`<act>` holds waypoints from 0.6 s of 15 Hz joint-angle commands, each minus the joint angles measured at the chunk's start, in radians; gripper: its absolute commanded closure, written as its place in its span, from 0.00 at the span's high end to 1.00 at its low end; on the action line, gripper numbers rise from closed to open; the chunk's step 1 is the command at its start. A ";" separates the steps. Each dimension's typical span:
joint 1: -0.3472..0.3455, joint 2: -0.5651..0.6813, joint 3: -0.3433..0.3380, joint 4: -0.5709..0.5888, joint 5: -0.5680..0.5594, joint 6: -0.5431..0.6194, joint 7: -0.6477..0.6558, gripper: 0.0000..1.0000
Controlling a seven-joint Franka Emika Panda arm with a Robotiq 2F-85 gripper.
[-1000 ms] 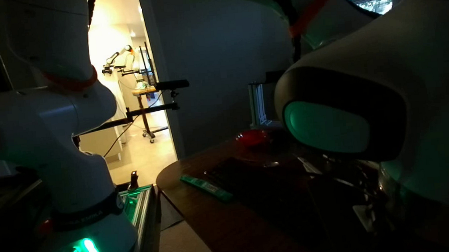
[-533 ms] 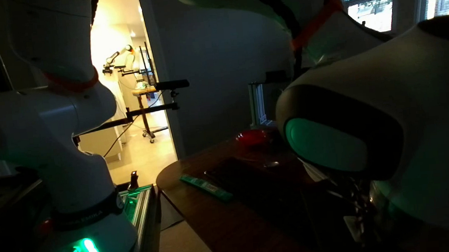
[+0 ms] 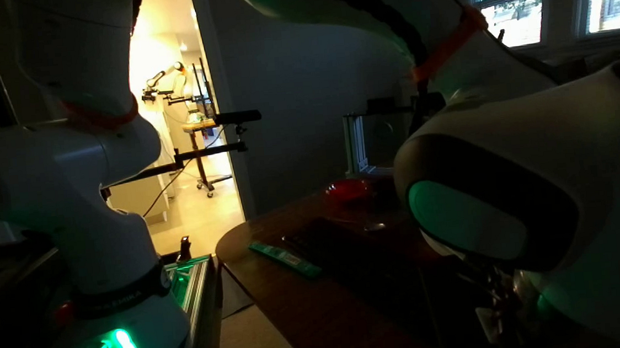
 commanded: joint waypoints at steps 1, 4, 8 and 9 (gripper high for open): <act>-0.002 0.036 -0.005 0.035 -0.021 -0.033 0.039 0.05; -0.004 0.057 -0.004 0.042 -0.021 -0.026 0.050 0.05; -0.006 0.079 0.001 0.055 -0.024 -0.022 0.063 0.05; -0.005 0.082 0.002 0.058 -0.025 -0.021 0.066 0.05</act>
